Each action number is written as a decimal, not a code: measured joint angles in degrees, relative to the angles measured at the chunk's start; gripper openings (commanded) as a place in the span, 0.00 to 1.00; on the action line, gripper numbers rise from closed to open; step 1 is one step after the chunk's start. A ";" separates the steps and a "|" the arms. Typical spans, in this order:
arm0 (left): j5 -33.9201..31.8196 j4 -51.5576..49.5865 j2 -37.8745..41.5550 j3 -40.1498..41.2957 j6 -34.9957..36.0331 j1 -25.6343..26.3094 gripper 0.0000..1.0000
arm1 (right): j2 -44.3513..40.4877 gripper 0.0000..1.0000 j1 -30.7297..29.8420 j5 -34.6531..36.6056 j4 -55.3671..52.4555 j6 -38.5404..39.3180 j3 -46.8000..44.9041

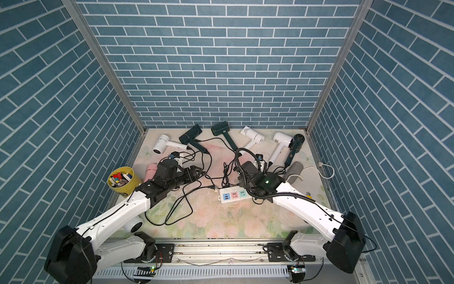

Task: Charge the blow dryers
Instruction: Insert the plug into the socket, then adjust the charging cable at the center of the board.

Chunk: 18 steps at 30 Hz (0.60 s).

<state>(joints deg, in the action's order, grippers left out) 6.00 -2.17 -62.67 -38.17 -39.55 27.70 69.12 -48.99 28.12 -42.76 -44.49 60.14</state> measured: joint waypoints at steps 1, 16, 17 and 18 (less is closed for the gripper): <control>-0.48 0.66 1.55 1.05 0.17 0.02 0.81 | -1.11 0.99 0.04 -0.31 -0.50 1.53 0.24; -6.12 7.15 5.90 6.60 3.17 0.07 0.82 | 2.49 0.92 12.09 -17.18 -0.98 15.17 2.71; -6.10 7.21 4.92 6.60 3.26 0.07 0.82 | 5.09 0.91 13.07 -19.04 -0.57 15.80 4.02; -6.03 7.21 3.96 6.56 3.34 0.07 0.82 | 7.26 0.90 13.79 -20.48 -0.07 16.33 5.09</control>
<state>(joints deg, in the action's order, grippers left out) -0.03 5.04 -58.72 -31.62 -36.21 27.77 76.38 -35.20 7.64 -42.83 -28.16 65.23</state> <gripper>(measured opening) 0.818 0.915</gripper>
